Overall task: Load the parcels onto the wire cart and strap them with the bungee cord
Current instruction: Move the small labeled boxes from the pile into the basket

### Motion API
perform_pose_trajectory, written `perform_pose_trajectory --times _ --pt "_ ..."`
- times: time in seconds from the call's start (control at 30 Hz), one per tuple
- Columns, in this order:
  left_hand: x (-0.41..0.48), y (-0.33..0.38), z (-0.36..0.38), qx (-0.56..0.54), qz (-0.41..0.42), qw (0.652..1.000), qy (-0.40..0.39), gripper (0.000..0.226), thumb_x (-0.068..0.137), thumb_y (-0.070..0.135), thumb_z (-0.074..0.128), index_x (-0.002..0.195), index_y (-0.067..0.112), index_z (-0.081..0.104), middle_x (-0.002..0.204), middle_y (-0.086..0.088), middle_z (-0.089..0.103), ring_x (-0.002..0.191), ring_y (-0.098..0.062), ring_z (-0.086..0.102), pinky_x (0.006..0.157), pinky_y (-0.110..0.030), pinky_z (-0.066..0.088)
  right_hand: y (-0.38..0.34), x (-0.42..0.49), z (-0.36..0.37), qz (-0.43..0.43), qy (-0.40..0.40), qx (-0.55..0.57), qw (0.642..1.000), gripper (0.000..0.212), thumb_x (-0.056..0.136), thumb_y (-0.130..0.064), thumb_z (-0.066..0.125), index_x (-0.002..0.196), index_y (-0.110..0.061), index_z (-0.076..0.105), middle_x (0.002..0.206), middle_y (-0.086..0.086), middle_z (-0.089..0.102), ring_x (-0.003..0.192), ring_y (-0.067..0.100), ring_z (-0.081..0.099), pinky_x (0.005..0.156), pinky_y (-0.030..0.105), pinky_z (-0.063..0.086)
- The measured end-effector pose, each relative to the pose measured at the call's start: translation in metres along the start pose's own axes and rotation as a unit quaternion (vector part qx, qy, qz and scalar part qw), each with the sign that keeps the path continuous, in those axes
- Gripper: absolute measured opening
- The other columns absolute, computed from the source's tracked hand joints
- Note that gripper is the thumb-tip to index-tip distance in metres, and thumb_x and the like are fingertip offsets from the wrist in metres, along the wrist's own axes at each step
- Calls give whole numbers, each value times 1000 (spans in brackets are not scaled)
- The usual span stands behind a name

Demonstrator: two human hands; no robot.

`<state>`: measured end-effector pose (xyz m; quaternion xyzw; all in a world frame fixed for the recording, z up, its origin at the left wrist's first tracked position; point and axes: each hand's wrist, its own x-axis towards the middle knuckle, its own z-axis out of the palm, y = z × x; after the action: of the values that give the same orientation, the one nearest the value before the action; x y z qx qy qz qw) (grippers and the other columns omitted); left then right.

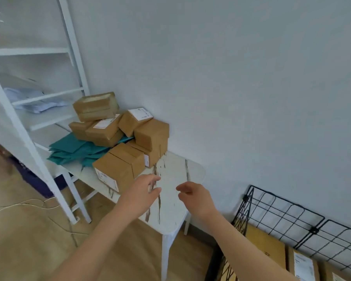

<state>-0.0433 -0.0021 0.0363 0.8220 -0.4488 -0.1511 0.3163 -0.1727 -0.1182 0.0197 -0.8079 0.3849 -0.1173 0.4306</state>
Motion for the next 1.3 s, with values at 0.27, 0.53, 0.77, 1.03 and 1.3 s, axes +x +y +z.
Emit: perform_pose_trajectory --times 0.27,0.53,0.77,1.03,1.3 --pt "76 -54 -52 5 -49 997 61 37 93 31 52 130 29 50 132 12 49 119 -6 47 96 -23 40 -46 114 33 -39 -15 45 998 30 91 -11 51 115 -18 66 116 -3 65 95 8 57 76 13 41" --pt "176 -96 -104 -21 -93 990 108 33 93 27 55 126 29 53 126 13 53 111 1 47 90 -17 34 -105 225 53 -78 -57 94 991 26 92 -11 50 109 -24 65 103 -12 61 97 4 55 75 9 40" --pt "231 -147 -152 -76 -122 974 176 37 91 25 58 127 28 54 121 11 57 113 -4 50 90 -19 34 -163 302 70 -118 -77 79 987 22 92 -16 53 104 -31 65 106 -15 63 95 -2 55 67 3 36" --pt "319 -219 -219 -123 -123 962 213 42 90 24 59 131 24 49 134 4 50 123 -13 46 100 -28 36 -231 373 133 -49 -81 138 986 22 89 -17 56 106 -26 66 107 -9 65 98 8 60 84 22 50" --pt "412 -297 -281 -46 -82 980 173 63 86 32 63 141 23 36 149 -4 30 138 -21 27 114 -42 25 -291 437 186 37 117 194 973 48 90 -24 57 135 -24 42 132 -2 46 102 10 46 83 25 37"
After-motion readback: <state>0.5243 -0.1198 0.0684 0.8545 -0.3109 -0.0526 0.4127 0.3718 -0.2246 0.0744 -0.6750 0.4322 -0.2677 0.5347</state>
